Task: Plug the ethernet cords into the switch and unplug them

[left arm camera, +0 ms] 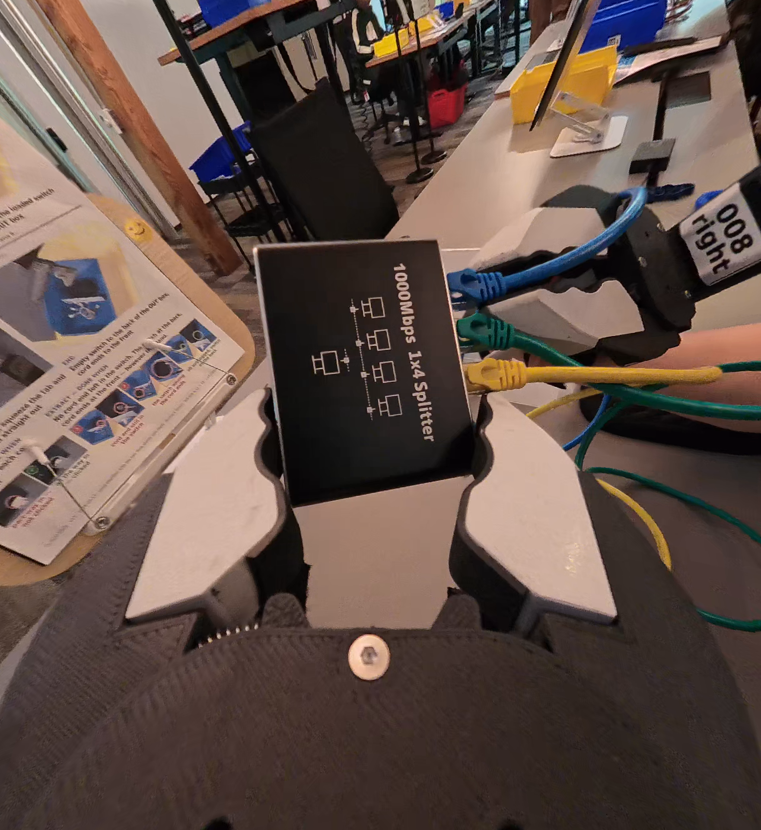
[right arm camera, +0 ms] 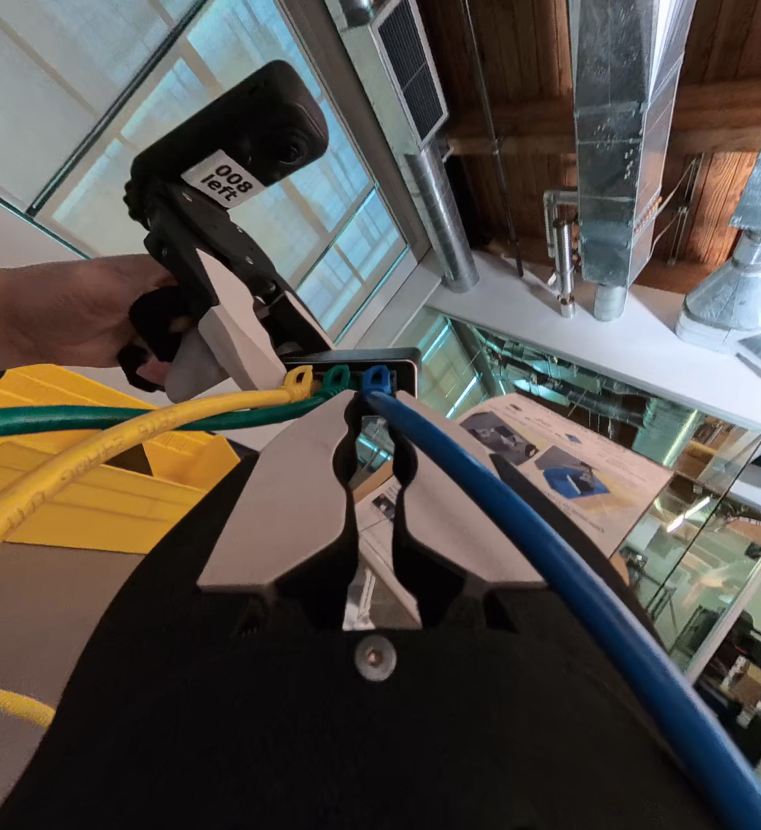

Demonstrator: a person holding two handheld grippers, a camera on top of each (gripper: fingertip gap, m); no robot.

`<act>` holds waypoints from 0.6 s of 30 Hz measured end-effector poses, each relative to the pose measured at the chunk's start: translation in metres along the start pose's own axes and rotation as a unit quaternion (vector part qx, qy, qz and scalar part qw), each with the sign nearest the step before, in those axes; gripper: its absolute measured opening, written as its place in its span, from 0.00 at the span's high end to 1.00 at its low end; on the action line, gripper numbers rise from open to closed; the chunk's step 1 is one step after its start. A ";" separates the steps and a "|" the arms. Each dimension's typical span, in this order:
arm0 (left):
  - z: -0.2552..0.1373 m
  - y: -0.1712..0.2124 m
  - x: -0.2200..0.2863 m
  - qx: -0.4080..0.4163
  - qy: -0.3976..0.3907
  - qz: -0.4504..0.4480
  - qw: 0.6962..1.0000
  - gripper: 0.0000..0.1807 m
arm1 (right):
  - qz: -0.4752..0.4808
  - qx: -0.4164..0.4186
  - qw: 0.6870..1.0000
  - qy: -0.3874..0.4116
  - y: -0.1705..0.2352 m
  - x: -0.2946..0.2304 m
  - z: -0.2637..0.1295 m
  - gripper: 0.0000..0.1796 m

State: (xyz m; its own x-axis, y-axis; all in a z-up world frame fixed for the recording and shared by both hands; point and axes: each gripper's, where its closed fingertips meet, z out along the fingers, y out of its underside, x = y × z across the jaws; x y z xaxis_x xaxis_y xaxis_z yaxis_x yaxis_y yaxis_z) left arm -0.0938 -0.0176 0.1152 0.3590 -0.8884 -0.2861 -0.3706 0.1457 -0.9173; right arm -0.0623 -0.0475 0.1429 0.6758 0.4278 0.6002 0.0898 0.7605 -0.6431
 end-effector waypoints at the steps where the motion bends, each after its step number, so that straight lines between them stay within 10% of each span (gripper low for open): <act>1: -0.001 -0.002 0.002 -0.001 -0.003 0.006 1.000 0.54 | -0.008 0.010 1.000 -0.003 -0.003 0.000 -0.001 0.94; 18: -0.005 -0.007 0.007 -0.009 -0.006 0.008 1.000 0.54 | -0.087 0.041 0.995 -0.007 -0.015 -0.001 -0.011 0.96</act>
State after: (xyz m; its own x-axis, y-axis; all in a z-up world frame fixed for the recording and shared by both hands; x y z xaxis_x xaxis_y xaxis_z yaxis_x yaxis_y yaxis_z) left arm -0.0925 -0.0273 0.1213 0.3626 -0.8812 -0.3034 -0.3908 0.1518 -0.9079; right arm -0.0563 -0.0653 0.1466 0.6451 0.2929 0.7058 0.1444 0.8602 -0.4890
